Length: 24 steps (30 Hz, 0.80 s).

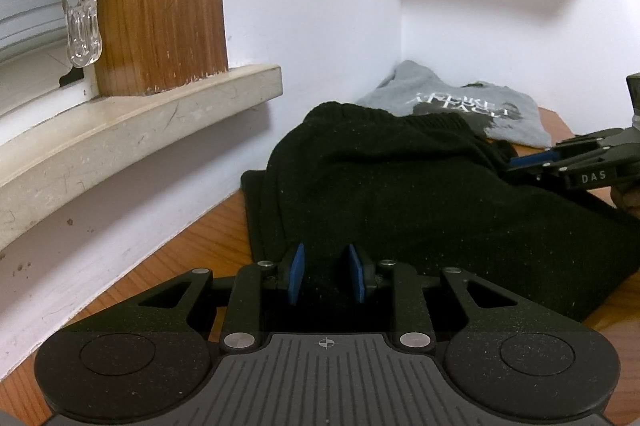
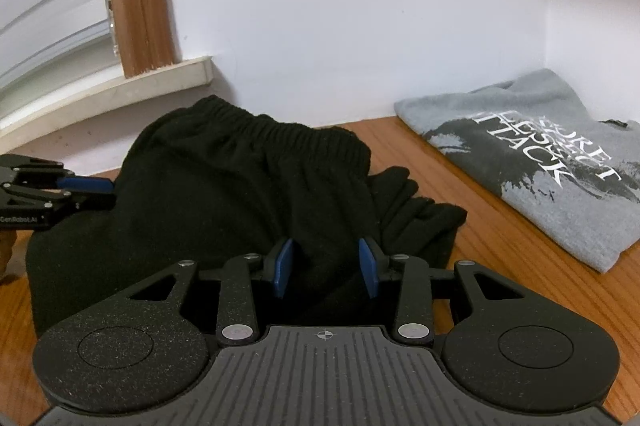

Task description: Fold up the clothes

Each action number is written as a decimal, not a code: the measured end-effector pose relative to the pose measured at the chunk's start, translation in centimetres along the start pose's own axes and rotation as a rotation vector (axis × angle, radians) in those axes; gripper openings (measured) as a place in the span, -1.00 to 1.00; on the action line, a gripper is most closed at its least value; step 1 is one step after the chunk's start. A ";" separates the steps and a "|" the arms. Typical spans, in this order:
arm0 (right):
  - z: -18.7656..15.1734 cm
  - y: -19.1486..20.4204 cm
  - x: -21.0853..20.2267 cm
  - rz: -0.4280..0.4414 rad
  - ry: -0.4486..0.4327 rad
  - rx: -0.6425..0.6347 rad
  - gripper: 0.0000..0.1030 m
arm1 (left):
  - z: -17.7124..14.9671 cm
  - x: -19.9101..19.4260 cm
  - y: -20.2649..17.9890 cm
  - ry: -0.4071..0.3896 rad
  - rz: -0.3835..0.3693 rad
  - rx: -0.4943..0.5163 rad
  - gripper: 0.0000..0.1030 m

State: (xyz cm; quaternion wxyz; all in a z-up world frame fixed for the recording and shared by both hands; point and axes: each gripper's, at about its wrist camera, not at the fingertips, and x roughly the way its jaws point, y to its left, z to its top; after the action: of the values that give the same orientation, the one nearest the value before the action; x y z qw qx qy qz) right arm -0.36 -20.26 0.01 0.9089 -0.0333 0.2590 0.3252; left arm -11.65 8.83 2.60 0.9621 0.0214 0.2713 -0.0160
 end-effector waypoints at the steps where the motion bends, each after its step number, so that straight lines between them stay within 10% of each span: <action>1: 0.0 0.0 0.0 0.000 0.000 0.000 -0.27 | 0.0 0.0 0.0 0.000 -0.001 -0.001 -0.47; 24: -0.1 0.2 -0.1 -0.008 0.001 -0.002 -0.26 | 0.0 0.0 0.0 -0.003 0.004 0.006 -0.47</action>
State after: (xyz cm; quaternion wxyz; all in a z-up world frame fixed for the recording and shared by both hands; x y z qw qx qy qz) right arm -0.56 -20.13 0.02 0.9100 -0.0354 0.2588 0.3219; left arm -11.62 8.83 2.56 0.9624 0.0249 0.2700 -0.0152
